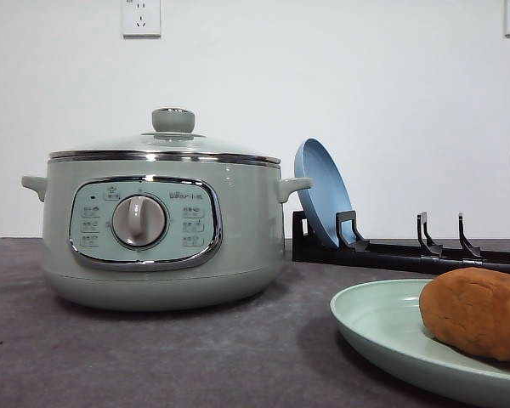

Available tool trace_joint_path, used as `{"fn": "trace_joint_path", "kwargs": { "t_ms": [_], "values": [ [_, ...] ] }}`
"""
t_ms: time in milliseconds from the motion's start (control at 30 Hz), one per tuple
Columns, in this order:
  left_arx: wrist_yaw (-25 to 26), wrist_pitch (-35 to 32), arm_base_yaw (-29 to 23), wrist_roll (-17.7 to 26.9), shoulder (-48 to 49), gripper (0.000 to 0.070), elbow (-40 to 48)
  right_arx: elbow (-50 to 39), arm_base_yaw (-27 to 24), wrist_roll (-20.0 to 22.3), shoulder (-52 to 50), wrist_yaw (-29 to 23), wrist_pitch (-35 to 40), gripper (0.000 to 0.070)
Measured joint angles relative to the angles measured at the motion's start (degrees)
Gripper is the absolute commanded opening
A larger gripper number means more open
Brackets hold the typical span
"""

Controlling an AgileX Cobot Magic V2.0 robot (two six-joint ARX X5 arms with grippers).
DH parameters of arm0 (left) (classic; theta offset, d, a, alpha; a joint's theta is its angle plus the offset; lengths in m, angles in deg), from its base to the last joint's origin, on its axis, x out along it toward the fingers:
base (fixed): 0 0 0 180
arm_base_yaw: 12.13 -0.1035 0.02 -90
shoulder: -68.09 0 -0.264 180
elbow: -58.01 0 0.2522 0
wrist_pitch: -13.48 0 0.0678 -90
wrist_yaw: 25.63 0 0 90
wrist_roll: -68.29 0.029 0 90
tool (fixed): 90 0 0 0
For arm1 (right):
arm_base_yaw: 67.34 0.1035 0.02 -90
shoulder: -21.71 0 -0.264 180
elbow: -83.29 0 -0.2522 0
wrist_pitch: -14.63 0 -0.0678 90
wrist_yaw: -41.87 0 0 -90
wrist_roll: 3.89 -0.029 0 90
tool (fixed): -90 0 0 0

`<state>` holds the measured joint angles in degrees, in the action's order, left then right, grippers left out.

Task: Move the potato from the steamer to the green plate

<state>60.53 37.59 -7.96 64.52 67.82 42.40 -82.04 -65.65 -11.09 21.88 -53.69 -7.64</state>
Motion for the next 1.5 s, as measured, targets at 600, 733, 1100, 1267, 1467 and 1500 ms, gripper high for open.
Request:
{"fn": "trace_joint_path", "kwargs": {
  "t_ms": [600,733,1100,1267,1467,1500],
  "values": [
    [-0.02,0.00,0.00,0.00,0.00,0.0016,0.00,0.02,-2.29,2.95,0.02,1.89,-0.72,0.0009],
    [-0.02,0.00,0.00,0.00,0.00,0.0016,-0.02,0.02,-2.29,2.95,0.02,1.89,-0.72,0.0009],
    [-0.02,0.00,0.00,0.00,0.00,0.0016,0.00,0.02,-2.29,2.95,0.02,1.89,-0.70,0.0009],
    [-0.02,0.00,0.00,0.00,0.00,0.0016,0.00,0.02,-2.29,2.95,0.02,1.89,-0.72,0.0009],
    [0.00,0.00,0.00,0.00,0.00,0.0016,0.00,0.02,-2.29,2.95,0.02,1.89,-0.72,0.0009],
    [-0.02,0.00,0.00,0.00,0.00,0.0016,-0.02,0.02,-2.29,2.95,0.02,1.89,-0.72,0.0009]
  ]
}}
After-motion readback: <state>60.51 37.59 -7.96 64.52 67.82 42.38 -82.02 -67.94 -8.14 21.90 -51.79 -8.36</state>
